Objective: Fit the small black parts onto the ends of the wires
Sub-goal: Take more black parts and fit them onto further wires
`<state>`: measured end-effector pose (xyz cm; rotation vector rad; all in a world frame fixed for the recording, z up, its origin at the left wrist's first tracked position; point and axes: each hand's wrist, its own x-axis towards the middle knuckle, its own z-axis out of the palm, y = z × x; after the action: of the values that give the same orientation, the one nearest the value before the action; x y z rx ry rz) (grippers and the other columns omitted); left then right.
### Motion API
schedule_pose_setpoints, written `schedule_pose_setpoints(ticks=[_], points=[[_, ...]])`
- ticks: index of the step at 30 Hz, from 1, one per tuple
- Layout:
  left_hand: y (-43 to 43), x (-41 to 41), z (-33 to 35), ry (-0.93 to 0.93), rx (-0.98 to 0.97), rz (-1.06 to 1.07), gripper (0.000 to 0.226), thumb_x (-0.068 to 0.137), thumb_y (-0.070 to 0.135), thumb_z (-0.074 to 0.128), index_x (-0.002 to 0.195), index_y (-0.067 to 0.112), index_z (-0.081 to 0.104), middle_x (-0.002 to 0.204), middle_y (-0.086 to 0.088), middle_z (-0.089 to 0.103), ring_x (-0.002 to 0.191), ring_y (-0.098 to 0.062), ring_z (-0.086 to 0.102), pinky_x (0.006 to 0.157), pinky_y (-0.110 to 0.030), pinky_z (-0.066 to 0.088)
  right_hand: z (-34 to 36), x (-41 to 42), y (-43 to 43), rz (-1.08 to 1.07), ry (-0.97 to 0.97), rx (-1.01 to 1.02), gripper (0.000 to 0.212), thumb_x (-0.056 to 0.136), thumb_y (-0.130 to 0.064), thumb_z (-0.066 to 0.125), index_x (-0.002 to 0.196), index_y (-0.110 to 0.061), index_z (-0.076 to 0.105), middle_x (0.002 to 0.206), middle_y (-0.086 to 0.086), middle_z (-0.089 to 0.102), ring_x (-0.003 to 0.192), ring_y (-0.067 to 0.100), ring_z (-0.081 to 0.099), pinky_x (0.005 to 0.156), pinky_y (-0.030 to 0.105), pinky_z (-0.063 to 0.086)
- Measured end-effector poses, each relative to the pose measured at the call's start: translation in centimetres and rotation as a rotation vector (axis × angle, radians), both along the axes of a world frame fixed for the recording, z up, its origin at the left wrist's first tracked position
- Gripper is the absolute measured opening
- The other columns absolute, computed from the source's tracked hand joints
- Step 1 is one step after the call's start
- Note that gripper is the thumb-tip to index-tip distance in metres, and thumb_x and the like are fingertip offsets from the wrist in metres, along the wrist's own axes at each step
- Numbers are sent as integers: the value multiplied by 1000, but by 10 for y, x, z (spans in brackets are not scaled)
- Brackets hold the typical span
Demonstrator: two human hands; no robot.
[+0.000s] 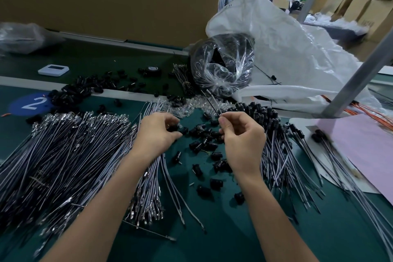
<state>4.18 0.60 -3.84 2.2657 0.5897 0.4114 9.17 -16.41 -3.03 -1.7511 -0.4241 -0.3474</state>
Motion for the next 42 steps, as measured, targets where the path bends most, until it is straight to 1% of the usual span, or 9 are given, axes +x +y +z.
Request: schedule_pose_setpoints(ticks=[6,9,14,17,20,25,29,33,42], points=[[-10,6,-4,78,237,-10,22,81,14,79,103,11,74,111,-3,64,94,-23,63,90,-33,54,1,-1,0,15,-38,-32,8,87,-9,71,86,-17,72,73,-11,67,66,2,62,64,15,50],[-10,5,-4,43,263,-17,20,83,3,72,102,7,74,109,-8,67,92,-24,66,87,-31,54,1,-1,0,21,-44,-54,11,87,-9,71,84,-19,71,72,-14,66,67,-1,61,62,10,47],[-5,-5,6,-202,-226,9,25,83,-2,72,98,18,75,90,4,73,80,-4,67,70,-6,48,0,0,-1,65,-18,-163,13,87,-9,71,80,-20,69,71,-12,65,66,2,59,62,12,48],[-1,-11,10,-323,-536,-31,26,85,-6,68,98,15,75,94,7,74,79,4,69,69,-6,49,0,0,-1,77,-36,-221,15,88,-8,70,80,-21,68,73,-10,65,67,4,59,63,13,48],[0,-14,11,-358,-635,-58,26,85,-10,66,99,10,74,105,6,73,89,3,69,75,-8,51,1,-1,-1,72,-58,-249,16,88,-8,70,80,-21,68,73,-12,64,67,0,57,62,10,44],[0,-14,7,-357,-561,-70,26,86,-5,67,99,15,76,93,3,76,81,0,70,73,-8,51,1,-2,-1,51,-78,-268,12,88,-7,70,83,-18,70,78,-7,65,69,3,57,64,10,44],[-2,-13,4,-359,-525,-95,25,89,-6,65,96,16,75,91,-9,76,83,-15,74,80,-21,58,1,-1,-2,36,-95,-266,9,88,-6,69,85,-15,71,81,-2,67,72,4,59,65,9,44],[-2,-14,3,-369,-514,-99,23,87,-5,67,97,14,75,88,-6,77,84,-16,75,83,-26,58,1,0,-2,15,-94,-264,9,88,-7,69,86,-15,71,82,-3,66,72,2,58,66,8,43],[-8,-14,4,-334,-488,-127,28,85,-6,69,96,19,76,81,-2,77,79,-13,74,76,-16,56,-1,-2,0,22,-116,-306,11,88,-7,70,83,-17,70,79,-6,65,72,6,59,66,14,45]])
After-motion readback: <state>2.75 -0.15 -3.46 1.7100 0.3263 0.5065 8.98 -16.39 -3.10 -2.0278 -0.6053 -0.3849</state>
